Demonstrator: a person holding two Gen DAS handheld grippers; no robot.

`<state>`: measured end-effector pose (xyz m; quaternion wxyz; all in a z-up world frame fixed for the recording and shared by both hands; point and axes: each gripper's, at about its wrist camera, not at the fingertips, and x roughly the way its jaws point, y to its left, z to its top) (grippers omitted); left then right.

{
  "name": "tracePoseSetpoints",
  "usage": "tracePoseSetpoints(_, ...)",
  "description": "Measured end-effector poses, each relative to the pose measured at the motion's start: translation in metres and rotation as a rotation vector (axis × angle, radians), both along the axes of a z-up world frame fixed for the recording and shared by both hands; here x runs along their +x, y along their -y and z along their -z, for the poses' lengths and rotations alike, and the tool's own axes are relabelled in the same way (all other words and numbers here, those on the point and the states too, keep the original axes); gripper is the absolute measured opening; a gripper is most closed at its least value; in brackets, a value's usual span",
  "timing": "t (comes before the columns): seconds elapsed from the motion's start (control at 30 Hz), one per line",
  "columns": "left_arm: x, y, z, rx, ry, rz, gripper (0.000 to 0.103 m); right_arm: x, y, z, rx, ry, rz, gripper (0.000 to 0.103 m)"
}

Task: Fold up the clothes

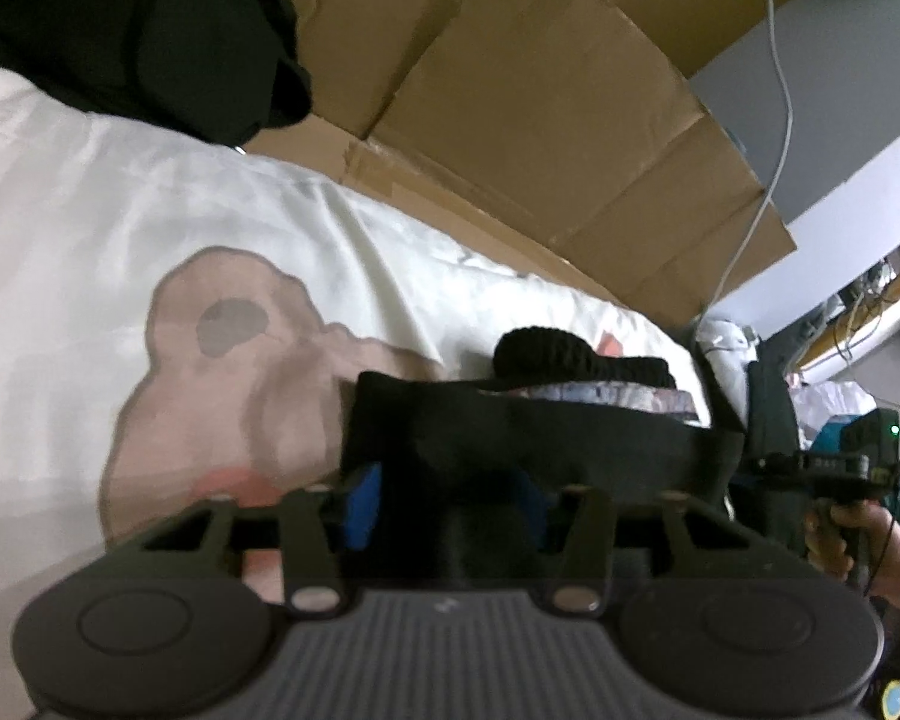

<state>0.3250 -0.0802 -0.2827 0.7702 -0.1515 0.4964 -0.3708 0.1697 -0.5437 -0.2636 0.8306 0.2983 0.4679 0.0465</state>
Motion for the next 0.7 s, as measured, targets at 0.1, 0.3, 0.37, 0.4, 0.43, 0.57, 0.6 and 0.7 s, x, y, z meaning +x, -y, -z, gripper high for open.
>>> tracePoseSetpoints(0.1,0.001,0.001,-0.001,0.019,0.025,0.010,0.003,0.003,-0.004,-0.002,-0.013,0.008,-0.045,0.005)
tracePoseSetpoints(0.3,0.004,-0.016,-0.012,-0.038,0.065,-0.067,0.003,0.000,0.009,-0.012,-0.041,0.056,0.023,0.000)
tracePoseSetpoints(0.37,0.005,-0.020,-0.014,-0.045,0.058,-0.077,0.003,0.001,0.012,-0.012,-0.029,0.058,0.018,0.001)
tracePoseSetpoints(0.4,0.005,-0.021,-0.014,-0.045,0.055,-0.080,0.003,0.001,0.012,-0.012,-0.019,0.056,0.011,0.003)
tracePoseSetpoints(0.43,0.005,-0.021,-0.015,-0.045,0.052,-0.083,0.003,0.001,0.012,-0.011,0.002,0.046,-0.002,0.003)
tracePoseSetpoints(0.57,0.006,-0.023,-0.016,-0.043,0.047,-0.096,0.003,0.004,0.001,-0.010,-0.020,0.019,-0.020,0.041)
tracePoseSetpoints(0.6,0.006,-0.023,-0.016,-0.040,0.049,-0.101,0.003,0.005,-0.002,-0.009,-0.043,0.016,-0.016,0.054)
tracePoseSetpoints(0.7,0.008,-0.023,-0.015,-0.031,0.043,-0.109,0.003,0.011,-0.009,-0.006,-0.060,0.027,-0.010,0.055)
